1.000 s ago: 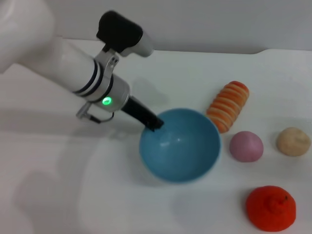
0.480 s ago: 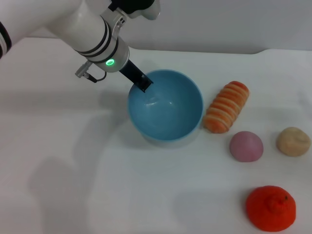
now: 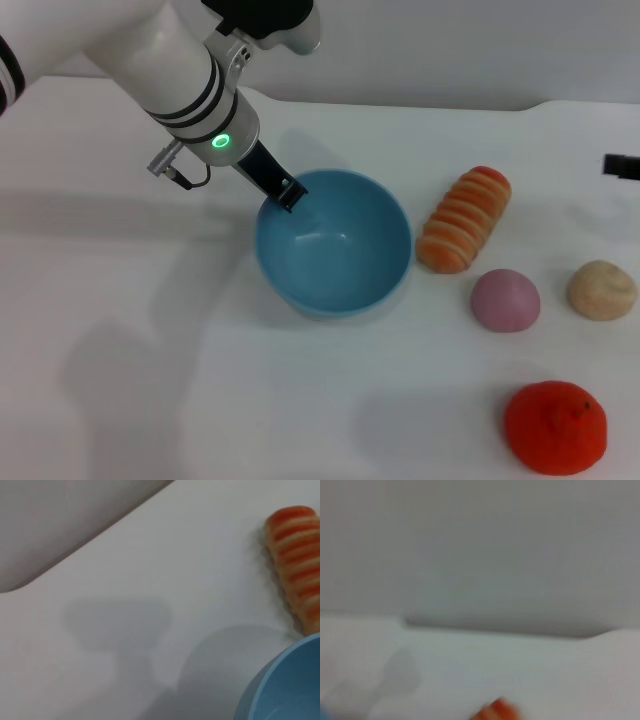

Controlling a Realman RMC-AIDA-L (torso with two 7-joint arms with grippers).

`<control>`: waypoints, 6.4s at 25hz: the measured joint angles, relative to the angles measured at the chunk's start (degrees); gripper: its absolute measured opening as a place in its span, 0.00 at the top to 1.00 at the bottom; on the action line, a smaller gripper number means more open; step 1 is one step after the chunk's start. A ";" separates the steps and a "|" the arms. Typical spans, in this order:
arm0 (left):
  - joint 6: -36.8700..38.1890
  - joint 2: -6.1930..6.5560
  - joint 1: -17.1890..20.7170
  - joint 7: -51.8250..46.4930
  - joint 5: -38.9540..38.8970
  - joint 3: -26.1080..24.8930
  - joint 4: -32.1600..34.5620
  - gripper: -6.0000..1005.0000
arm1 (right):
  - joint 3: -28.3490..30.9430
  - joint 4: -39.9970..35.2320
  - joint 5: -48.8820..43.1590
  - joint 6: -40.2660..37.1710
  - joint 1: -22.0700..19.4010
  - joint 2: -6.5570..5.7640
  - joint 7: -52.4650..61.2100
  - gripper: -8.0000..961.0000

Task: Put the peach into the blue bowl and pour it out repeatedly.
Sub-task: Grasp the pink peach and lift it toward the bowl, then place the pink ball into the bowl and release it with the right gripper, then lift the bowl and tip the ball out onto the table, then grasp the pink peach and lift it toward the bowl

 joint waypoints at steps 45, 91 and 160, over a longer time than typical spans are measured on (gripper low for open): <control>-9.01 -0.25 3.09 -2.97 -2.47 0.41 -0.74 0.99 | -25.32 13.81 -6.77 5.84 6.77 0.57 11.85 0.76; -26.88 -0.36 3.96 -2.69 -4.91 13.03 -0.09 0.99 | -24.17 3.75 33.81 8.06 -9.76 0.72 -2.77 0.42; -47.17 -0.08 8.52 11.03 -24.55 14.41 -3.33 0.99 | -3.97 27.57 18.88 -2.43 -3.62 -0.03 -13.29 0.21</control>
